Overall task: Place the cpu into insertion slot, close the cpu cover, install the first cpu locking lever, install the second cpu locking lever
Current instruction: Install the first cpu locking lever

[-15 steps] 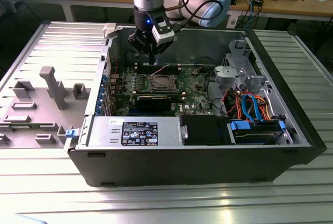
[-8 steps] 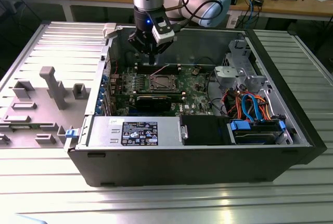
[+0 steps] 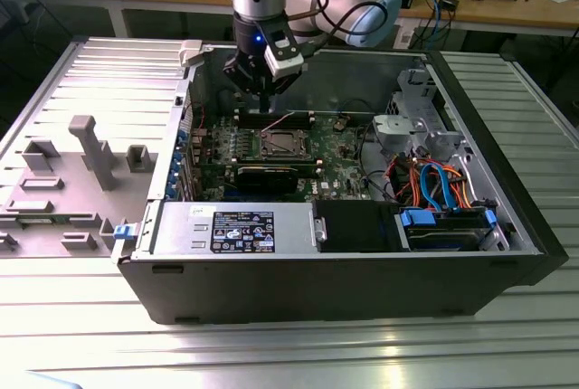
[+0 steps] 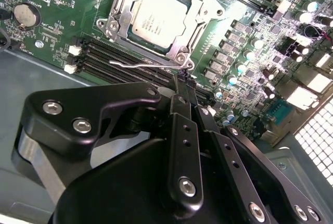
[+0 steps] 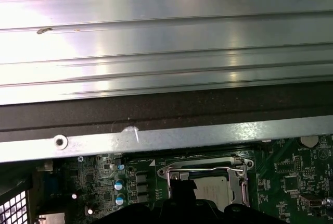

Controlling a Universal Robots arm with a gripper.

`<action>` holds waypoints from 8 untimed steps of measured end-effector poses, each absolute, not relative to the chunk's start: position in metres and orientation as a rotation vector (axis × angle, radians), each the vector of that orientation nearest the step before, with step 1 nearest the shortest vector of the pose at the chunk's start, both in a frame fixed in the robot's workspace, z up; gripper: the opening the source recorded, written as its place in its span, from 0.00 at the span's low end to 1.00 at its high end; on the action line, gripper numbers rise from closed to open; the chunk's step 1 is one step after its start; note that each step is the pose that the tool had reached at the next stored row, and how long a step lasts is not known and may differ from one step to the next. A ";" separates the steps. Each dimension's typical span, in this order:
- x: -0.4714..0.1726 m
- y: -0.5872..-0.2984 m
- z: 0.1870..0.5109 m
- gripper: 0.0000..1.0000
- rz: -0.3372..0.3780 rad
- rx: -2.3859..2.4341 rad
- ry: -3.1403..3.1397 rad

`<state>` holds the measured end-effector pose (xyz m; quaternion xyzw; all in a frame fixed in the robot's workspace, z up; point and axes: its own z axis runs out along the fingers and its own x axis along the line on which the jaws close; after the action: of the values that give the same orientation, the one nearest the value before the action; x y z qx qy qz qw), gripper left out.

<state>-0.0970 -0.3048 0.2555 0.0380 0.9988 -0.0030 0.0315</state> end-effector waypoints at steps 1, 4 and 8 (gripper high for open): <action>-0.097 -0.305 0.255 0.11 -0.009 0.117 3.076; -0.097 -0.305 0.255 0.11 0.001 0.109 3.077; -0.097 -0.305 0.253 0.11 0.005 0.058 3.078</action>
<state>-0.0968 -0.3048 0.2533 0.0187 0.9993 0.0016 0.0314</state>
